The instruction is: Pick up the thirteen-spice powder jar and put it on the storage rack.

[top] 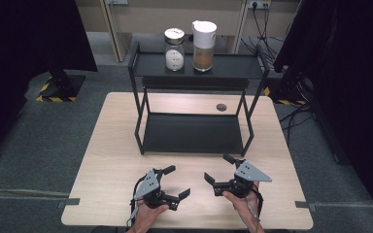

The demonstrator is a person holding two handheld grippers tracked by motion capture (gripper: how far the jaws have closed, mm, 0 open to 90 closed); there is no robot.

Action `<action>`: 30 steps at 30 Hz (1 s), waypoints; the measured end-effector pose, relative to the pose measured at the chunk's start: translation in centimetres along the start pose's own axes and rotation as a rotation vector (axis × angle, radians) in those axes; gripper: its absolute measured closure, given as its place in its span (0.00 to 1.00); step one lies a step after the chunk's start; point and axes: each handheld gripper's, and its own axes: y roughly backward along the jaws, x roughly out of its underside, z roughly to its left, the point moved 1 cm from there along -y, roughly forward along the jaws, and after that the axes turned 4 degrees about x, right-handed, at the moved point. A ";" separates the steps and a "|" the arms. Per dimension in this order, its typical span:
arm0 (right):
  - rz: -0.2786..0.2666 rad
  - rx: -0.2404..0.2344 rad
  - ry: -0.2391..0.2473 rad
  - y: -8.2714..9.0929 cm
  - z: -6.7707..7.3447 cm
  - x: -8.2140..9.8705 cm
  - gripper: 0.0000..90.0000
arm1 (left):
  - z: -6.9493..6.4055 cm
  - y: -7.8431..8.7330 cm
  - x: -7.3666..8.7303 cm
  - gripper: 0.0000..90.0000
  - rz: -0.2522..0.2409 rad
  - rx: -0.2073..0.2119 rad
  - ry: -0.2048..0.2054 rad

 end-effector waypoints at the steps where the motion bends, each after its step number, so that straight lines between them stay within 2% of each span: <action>1: -0.001 0.000 -0.001 0.1 0.0 0.1 0.00 | 0.0 0.0 0.0 0.00 0.000 -0.001 0.000; 5: 0.000 0.000 0.005 0.4 0.0 0.5 0.00 | 0.0 0.0 0.0 0.00 0.001 -0.006 0.000; 12: 0.008 -0.004 -0.011 0.5 -0.4 1.3 0.00 | 0.0 0.0 0.0 0.00 -0.001 -0.021 0.003; 30: 0.016 0.004 -0.031 0.7 -0.8 1.9 0.00 | -0.1 0.3 0.0 0.00 -0.008 -0.029 -0.001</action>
